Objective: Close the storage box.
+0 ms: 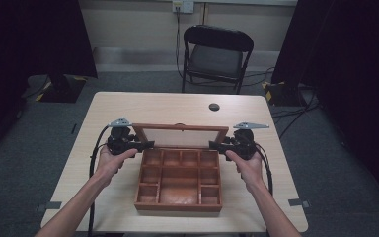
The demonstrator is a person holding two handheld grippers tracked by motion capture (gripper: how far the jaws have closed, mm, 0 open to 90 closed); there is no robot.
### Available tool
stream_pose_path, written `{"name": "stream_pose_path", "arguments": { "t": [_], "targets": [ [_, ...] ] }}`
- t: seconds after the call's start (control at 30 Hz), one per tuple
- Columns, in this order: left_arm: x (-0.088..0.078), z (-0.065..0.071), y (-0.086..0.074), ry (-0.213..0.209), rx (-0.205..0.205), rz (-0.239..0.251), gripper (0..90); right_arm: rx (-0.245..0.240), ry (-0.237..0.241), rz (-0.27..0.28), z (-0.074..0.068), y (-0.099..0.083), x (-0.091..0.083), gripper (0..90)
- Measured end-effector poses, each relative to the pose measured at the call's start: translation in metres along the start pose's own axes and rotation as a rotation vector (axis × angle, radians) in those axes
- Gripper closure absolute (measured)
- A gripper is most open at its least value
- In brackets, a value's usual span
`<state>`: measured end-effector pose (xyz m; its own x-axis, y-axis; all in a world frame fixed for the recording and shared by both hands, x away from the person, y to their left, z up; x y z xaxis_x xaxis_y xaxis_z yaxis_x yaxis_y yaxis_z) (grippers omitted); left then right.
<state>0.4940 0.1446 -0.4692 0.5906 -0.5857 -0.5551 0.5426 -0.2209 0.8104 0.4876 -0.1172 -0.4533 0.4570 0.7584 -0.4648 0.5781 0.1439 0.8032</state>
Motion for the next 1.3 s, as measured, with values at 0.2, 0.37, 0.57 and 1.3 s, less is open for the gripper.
{"name": "stream_pose_path", "arguments": {
  "t": [0.2, 0.37, 0.57, 1.3],
  "targets": [
    [-0.006, 0.003, -0.002, -0.014, -0.009, 0.001, 42.5, 0.02, 0.008, -0.013, -0.003, -0.004, -0.001, 32.5],
    [-0.007, 0.005, -0.007, -0.02, -0.008, -0.005, 37.3, 0.027, 0.011, -0.032, -0.007, -0.008, -0.005, 31.2],
    [-0.011, 0.007, -0.008, -0.017, -0.009, -0.001, 33.5, 0.032, 0.002, -0.037, -0.008, -0.012, -0.008, 31.2],
    [-0.03, 0.013, -0.02, -0.029, -0.001, 0.016, 22.9, 0.038, -0.027, -0.083, -0.005, -0.035, -0.009, 26.6]
  ]
}}
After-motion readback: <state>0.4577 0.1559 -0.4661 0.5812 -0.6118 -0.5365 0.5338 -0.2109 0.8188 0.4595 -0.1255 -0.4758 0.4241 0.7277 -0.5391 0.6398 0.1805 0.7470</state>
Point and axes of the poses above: each handheld gripper's, and its own axes: x roughly forward along the jaws, y roughly out of its top, z roughly to its right, the point moved 10 cm from there along x, roughly forward along the jaws, and after that the axes turned 9 degrees about y, right-handed, at the moved point
